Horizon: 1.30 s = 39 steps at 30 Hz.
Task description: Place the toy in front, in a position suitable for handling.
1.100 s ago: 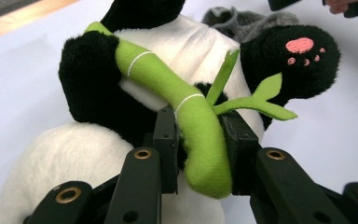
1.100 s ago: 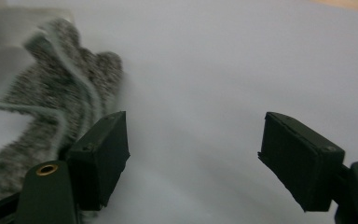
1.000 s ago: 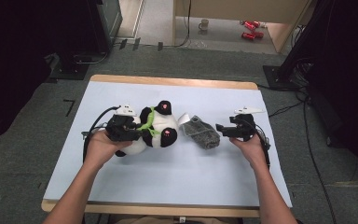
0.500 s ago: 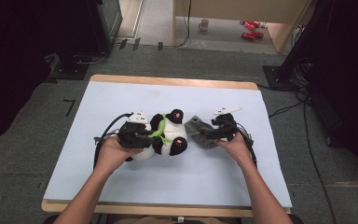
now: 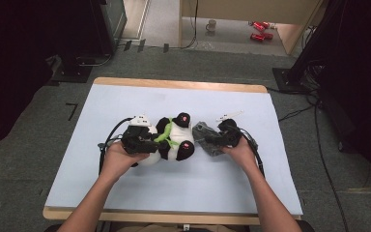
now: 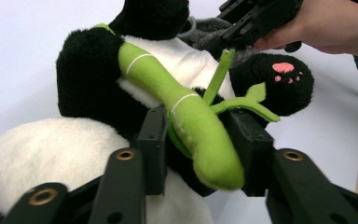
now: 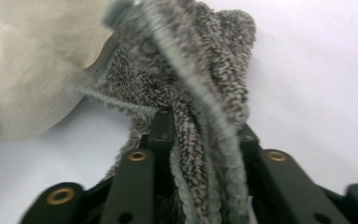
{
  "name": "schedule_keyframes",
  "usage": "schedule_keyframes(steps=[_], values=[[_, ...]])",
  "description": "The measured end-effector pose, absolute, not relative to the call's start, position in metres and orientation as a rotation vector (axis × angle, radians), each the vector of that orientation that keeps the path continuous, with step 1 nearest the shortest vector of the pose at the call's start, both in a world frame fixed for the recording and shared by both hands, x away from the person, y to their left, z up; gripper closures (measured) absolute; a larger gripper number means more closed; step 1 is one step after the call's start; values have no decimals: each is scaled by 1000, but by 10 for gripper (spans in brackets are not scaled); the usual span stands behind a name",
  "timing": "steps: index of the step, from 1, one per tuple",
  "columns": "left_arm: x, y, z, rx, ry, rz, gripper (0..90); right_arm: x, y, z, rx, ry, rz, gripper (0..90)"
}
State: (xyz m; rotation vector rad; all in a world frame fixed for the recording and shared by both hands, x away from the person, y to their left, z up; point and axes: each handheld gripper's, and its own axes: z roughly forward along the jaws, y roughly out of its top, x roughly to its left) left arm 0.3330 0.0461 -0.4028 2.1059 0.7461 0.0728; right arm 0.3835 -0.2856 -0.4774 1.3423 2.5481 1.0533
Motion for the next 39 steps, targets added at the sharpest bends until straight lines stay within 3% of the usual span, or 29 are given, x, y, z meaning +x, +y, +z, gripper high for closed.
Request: schedule_keyframes(steps=[4, 12, 27, 39], values=[[331, 52, -398, 2075, 744, 113, 480, 383, -291, -472, 1405, 2509, 1018, 749], [334, 72, -391, 2024, 785, 117, 377, 383, -309, -457, 1487, 2429, 1050, 748], [332, 113, -393, 1959, 849, 178, 335, 366, -323, -424, 1494, 2304, 1147, 744], [317, 124, -411, 1984, 888, 214, 318, 363, -307, -399, 1469, 2331, 1163, 742]])
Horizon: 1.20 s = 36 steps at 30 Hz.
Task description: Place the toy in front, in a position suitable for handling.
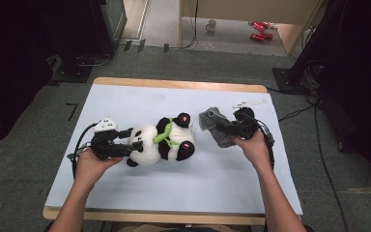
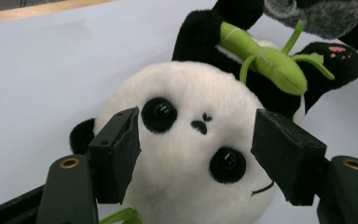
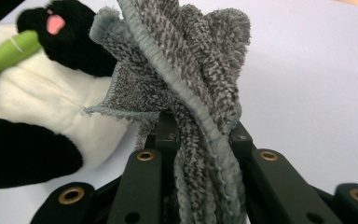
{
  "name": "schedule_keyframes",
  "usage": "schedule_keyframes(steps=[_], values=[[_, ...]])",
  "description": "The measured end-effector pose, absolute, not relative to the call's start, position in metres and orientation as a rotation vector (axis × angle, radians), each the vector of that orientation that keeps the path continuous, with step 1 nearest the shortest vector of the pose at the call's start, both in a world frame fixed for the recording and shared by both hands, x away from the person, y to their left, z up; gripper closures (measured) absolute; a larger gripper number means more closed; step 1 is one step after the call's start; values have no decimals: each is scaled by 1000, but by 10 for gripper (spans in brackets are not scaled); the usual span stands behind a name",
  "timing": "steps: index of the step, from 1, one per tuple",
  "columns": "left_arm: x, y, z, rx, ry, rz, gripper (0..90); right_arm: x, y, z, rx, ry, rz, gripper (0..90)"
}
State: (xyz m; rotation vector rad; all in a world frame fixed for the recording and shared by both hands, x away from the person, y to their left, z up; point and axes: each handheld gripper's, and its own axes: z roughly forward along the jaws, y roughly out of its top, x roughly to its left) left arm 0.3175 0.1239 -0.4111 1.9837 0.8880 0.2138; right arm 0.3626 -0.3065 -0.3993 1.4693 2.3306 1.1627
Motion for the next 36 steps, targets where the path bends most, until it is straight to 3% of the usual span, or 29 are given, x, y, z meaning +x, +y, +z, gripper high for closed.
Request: schedule_keyframes(steps=[14, 24, 36], values=[[301, 125, -428, 1935, 937, 217, 290, 364, -275, -367, 1360, 2375, 1220, 742], [299, 112, -434, 1969, 951, 303, 195, 369, -250, -352, 1298, 2406, 1239, 742], [318, 122, -443, 1957, 975, 151, 192, 381, -217, -339, 1295, 2463, 1214, 742]])
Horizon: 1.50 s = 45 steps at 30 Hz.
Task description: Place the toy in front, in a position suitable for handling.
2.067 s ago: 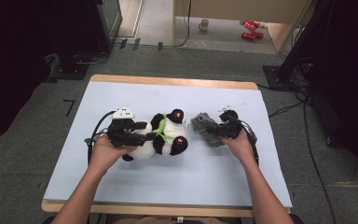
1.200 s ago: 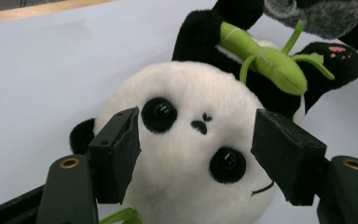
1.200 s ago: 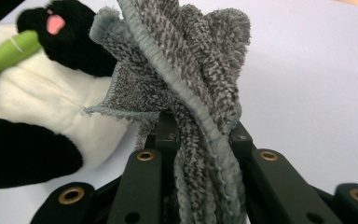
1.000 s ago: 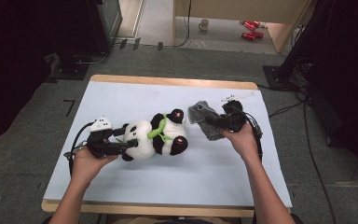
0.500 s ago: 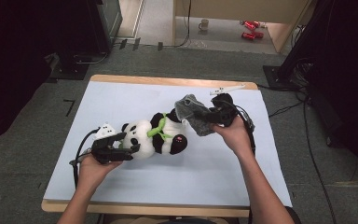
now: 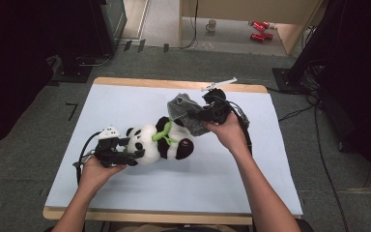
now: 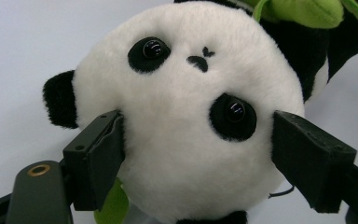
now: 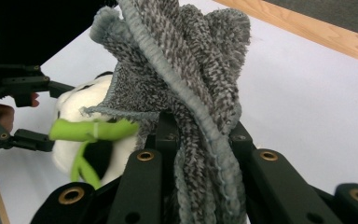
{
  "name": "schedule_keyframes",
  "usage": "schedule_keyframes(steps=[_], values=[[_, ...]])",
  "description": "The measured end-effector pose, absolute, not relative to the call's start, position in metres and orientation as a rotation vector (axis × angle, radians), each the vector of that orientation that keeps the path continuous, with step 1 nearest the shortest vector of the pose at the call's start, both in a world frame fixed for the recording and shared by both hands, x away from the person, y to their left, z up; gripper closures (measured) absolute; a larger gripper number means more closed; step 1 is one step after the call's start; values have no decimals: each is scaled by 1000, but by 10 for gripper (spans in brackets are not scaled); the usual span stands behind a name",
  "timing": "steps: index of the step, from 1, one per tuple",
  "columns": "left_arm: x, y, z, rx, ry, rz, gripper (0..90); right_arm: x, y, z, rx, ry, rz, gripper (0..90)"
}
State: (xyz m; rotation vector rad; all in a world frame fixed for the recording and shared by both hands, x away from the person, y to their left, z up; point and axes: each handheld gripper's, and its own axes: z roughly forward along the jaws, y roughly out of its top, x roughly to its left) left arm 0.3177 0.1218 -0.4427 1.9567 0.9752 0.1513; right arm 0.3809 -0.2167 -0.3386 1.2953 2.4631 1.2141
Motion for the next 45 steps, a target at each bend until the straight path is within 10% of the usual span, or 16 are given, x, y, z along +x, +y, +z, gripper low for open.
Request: schedule_keyframes(steps=[45], values=[[330, 115, -446, 1965, 939, 138, 417, 432, -70, -389, 1190, 2735, 944, 740]])
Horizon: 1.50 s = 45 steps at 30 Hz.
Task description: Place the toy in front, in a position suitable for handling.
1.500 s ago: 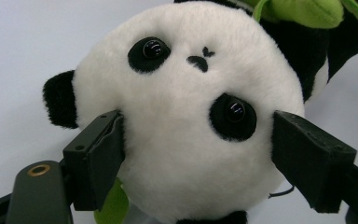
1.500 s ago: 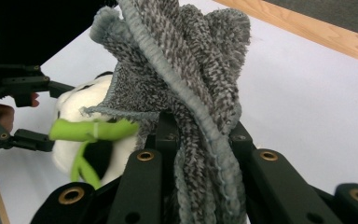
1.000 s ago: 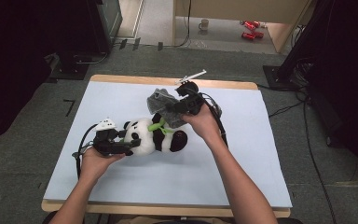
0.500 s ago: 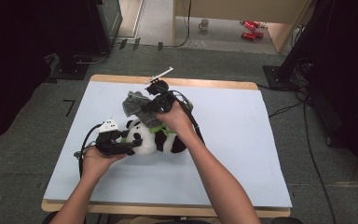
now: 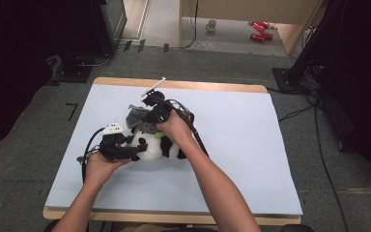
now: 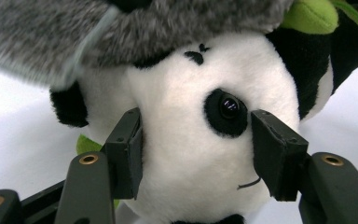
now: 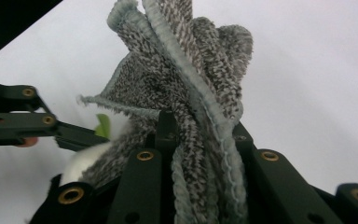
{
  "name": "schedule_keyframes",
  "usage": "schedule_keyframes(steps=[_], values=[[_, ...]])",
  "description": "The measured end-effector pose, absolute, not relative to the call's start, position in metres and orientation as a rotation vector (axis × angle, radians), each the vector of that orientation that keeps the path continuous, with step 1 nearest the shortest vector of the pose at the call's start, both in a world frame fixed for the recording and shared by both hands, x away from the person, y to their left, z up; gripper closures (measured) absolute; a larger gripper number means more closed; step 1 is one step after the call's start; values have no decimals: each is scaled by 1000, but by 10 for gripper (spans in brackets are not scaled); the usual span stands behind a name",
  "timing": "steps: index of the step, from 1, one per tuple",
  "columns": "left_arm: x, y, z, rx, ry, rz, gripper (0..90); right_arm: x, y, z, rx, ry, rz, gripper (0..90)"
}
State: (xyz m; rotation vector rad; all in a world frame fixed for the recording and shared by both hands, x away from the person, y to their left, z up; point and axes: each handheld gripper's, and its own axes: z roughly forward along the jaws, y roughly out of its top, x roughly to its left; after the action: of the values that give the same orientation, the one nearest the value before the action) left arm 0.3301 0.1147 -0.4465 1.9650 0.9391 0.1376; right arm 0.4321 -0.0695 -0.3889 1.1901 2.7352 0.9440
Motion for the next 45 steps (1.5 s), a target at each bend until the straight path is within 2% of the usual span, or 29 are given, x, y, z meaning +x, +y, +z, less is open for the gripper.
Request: schedule_keyframes(steps=[9, 21, 26, 33, 40, 45], values=[[329, 113, -446, 1981, 953, 132, 428, 432, -107, -391, 1253, 2675, 846, 756], [330, 115, -447, 1955, 981, 105, 437, 435, -129, -381, 1266, 2634, 863, 754], [331, 118, -450, 1939, 971, 91, 435, 438, -153, -371, 1328, 2558, 849, 767], [331, 117, -449, 1938, 952, 103, 433, 438, -189, -377, 1428, 2511, 914, 766], [329, 119, -451, 1932, 951, 104, 429, 436, -186, -348, 1388, 2437, 950, 773], [330, 118, -451, 1938, 950, 103, 431, 436, -165, -344, 1369, 2478, 1015, 777]])
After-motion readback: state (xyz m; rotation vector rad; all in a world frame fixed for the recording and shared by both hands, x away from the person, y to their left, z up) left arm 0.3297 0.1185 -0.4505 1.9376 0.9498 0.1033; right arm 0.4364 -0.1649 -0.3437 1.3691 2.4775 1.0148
